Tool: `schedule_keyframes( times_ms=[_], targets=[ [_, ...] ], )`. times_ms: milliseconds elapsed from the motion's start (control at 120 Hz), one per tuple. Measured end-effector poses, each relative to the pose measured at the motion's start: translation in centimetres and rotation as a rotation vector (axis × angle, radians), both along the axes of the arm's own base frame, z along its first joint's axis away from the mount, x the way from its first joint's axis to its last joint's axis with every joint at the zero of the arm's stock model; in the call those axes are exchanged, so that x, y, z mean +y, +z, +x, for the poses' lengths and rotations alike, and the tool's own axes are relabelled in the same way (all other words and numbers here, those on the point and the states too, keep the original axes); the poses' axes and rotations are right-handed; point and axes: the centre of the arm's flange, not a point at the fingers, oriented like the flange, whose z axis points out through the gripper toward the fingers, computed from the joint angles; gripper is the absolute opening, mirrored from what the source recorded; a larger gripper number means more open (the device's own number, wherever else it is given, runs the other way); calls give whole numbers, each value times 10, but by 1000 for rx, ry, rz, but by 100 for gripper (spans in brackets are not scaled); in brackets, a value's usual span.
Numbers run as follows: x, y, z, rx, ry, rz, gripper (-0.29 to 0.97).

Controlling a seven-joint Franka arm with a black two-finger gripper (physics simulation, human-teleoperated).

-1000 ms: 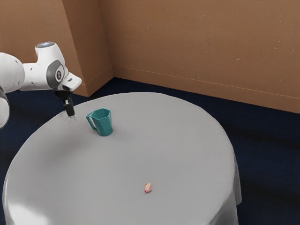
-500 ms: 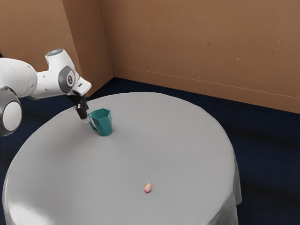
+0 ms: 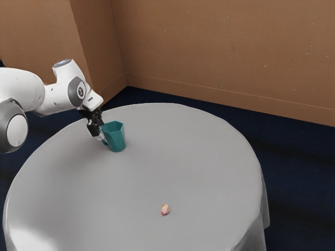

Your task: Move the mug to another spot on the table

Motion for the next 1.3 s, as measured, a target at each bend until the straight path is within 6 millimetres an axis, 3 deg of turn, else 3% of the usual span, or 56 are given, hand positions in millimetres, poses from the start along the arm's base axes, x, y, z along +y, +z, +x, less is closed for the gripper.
schedule_keyframes(
  times_ms=[300, 575, 883, 967, 1083, 1300],
  targets=[
    [-1, -6, 0, -6, -45, -11, 43],
    [-1, -6, 0, -21, -63, -25, 15],
    [-8, 14, 7, -93, -61, -55, 7],
    [-25, 23, 9, -122, -74, -79, 7],
    [-56, 34, 2, -139, -108, -108, -4],
    [-101, 30, -40, -119, -127, -177, -11]
  ],
)
